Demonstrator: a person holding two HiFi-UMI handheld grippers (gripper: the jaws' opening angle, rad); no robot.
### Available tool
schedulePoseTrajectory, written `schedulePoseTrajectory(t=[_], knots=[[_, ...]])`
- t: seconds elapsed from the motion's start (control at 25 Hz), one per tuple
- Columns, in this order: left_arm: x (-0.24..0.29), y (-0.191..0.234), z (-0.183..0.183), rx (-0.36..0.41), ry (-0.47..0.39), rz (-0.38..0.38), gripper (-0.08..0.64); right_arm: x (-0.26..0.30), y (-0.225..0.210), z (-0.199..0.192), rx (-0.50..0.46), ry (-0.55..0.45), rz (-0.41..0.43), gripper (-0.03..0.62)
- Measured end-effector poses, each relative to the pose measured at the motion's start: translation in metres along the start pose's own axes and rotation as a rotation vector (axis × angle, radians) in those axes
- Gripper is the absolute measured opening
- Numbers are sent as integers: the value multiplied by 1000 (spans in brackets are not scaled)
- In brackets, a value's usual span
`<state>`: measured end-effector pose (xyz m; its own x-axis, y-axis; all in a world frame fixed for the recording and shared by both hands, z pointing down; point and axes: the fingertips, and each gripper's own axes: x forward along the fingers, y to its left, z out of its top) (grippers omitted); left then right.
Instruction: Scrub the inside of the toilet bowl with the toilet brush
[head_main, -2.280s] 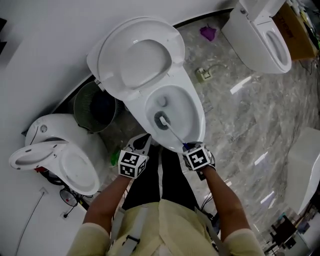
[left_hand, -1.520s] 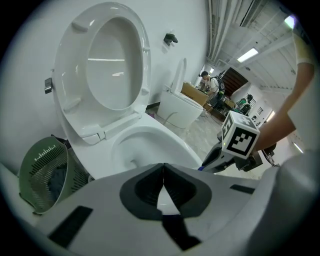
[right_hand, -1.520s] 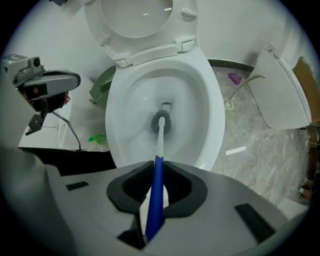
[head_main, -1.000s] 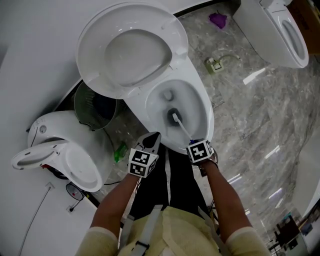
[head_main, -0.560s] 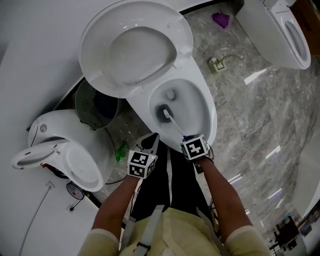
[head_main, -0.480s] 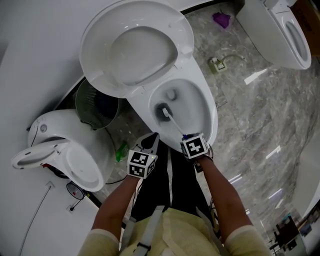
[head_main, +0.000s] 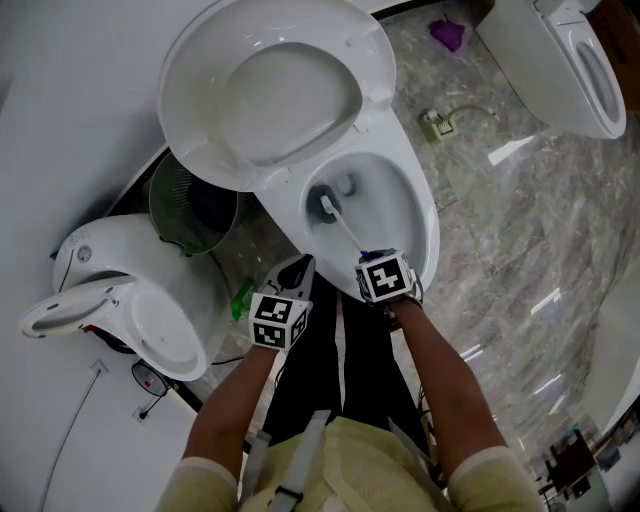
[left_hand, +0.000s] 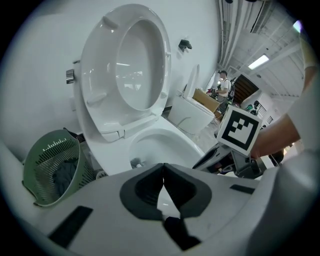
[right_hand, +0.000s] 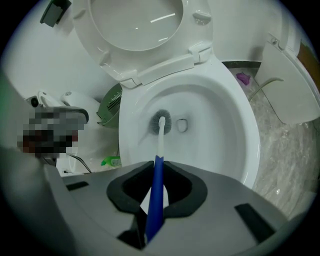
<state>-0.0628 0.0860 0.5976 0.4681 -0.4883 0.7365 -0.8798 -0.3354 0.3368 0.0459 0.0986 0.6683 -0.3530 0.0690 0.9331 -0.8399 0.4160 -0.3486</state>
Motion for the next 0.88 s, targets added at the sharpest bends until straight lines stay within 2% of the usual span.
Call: schedulePoseTrajectory(t=[0.44,0.64,0.88], knots=[[-3,11,-1,-6,3,15,12,4,-22,25,-11,-19,-57,72],[-1,10,1,-42,-9,16,12,-2,-42,28,15,-20,-107,72],[1,-1,0,-15,-3,-13,12,-9,-67,19,43,-16,-163,72]])
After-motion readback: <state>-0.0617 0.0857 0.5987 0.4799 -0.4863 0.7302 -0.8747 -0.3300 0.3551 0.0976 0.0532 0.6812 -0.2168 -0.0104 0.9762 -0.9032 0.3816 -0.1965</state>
